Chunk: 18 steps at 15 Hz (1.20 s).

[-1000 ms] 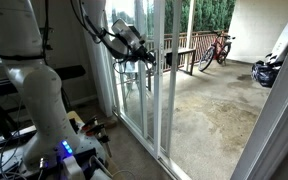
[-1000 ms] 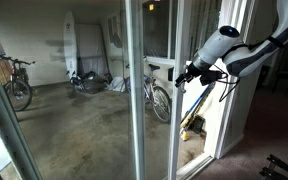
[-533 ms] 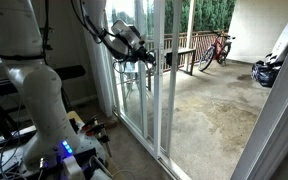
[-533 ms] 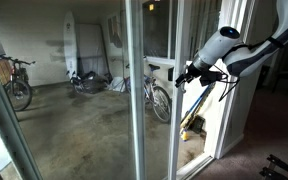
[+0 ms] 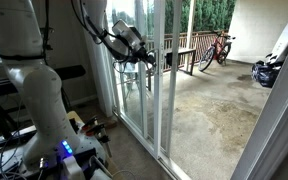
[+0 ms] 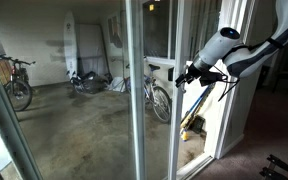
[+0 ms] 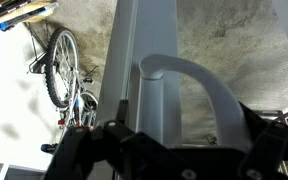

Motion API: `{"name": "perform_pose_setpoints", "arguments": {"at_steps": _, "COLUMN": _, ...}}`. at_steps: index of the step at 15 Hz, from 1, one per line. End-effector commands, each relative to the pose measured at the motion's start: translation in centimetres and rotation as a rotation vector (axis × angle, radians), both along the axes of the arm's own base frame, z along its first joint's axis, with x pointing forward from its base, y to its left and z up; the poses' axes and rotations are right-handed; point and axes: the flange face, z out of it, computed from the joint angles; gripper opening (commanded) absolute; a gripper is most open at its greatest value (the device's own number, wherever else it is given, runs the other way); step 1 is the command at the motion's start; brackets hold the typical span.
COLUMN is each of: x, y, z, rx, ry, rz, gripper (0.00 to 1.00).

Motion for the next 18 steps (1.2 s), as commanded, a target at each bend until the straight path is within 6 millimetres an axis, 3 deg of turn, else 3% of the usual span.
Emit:
{"name": "perform_pose_setpoints", "arguments": {"at_steps": 1, "x": 0.3, "y": -4.5, "z": 0.1, "rx": 0.049, "ry": -0.005, "rz": -0.091, "gripper": 1.0}}
{"name": "perform_pose_setpoints", "arguments": {"at_steps": 9, "x": -0.7, "y": -9.0, "z": -1.5, "rx": 0.25, "ry": 0.005, "rz": -0.227, "gripper": 1.0}}
{"name": "perform_pose_setpoints", "arguments": {"at_steps": 15, "x": -0.7, "y": -10.4, "z": -2.0, "rx": 0.306, "ry": 0.005, "rz": -0.297, "gripper": 1.0}}
{"name": "perform_pose_setpoints", "arguments": {"at_steps": 18, "x": -1.2, "y": -10.0, "z": -3.6, "rx": 0.337, "ry": 0.031, "rz": -0.296, "gripper": 1.0}}
